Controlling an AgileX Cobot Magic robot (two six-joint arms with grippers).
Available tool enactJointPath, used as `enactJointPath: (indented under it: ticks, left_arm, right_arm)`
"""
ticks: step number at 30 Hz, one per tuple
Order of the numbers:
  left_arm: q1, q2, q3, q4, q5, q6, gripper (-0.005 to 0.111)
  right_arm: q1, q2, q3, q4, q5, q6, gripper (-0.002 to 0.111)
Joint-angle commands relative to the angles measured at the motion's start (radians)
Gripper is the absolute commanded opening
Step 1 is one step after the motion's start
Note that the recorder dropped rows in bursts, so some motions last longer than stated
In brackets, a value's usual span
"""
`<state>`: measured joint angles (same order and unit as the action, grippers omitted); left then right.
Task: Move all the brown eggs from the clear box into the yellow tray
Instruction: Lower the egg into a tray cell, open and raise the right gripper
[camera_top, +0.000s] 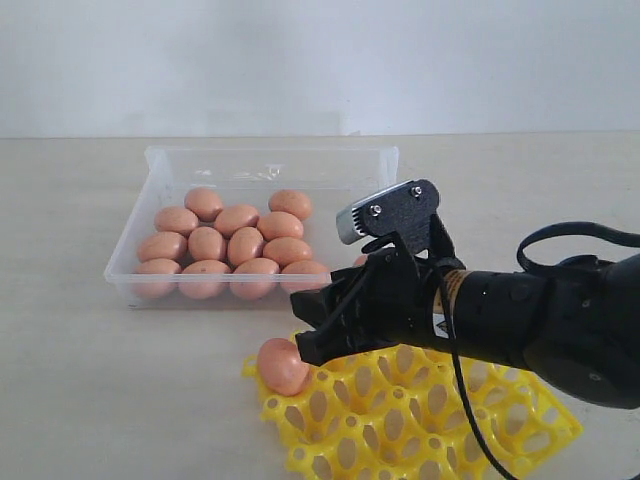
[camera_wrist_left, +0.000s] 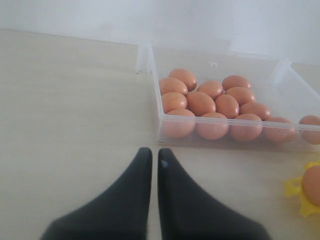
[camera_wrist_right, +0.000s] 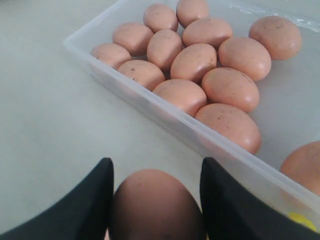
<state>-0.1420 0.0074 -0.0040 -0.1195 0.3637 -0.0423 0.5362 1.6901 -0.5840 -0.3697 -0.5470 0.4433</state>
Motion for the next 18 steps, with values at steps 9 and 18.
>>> enactJointPath:
  ticks: [9,18]
  left_arm:
    - [-0.002,0.004,0.004,0.004,-0.009,0.004,0.004]
    - [-0.002,0.004,0.004,0.004,-0.009,0.004,0.004]
  right_arm:
    - [-0.008,0.117,-0.036,-0.004,-0.085,0.019,0.0]
    - [-0.008,0.136,-0.036,-0.002,-0.107,0.022,0.0]
